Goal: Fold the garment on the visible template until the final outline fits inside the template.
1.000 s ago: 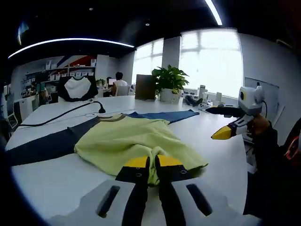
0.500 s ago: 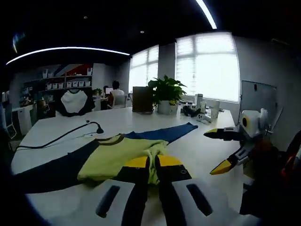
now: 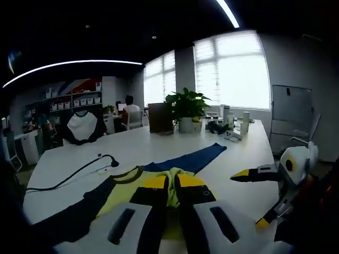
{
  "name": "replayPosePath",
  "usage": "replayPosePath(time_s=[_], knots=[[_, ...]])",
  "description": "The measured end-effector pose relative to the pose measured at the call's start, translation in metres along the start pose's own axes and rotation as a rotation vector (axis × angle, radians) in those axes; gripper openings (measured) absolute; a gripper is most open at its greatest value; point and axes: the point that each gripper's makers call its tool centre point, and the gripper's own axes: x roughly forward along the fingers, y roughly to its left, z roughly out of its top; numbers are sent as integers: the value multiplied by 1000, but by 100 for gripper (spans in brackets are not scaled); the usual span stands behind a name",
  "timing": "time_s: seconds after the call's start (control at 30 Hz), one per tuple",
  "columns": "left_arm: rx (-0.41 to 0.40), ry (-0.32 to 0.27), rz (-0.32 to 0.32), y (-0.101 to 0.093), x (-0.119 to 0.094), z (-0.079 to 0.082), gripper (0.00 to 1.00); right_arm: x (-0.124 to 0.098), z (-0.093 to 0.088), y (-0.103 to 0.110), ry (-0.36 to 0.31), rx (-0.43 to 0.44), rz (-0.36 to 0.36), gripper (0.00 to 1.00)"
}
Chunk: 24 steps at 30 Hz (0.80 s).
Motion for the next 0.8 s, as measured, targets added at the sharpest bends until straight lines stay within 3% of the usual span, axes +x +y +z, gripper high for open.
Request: replayPosePath(time_s=[0.1,0.17,0.27,0.5,0.63,0.7,0.8], knots=[[1,-1,9,5,0,4,5,3,-1,6,8,18,24,91],[-6,-6,11,8,0,6,5,6,-11,11,60,102,34,83],[-29,-14,11,11,1,8,5,17,-8,23,48,194,75,69],[-60,-22,8,17,2,11,5,43,-11,38,83,254,54,57],[-57,-25,4,19,3,12,5,57,-17,38,89,326,8,41],[-62,-28,0,19,3,12,5,64,-20,41,97,327,8,41],[-74,-34,-7,21,3,12,5,73,-18,42,74,368,-1,34]])
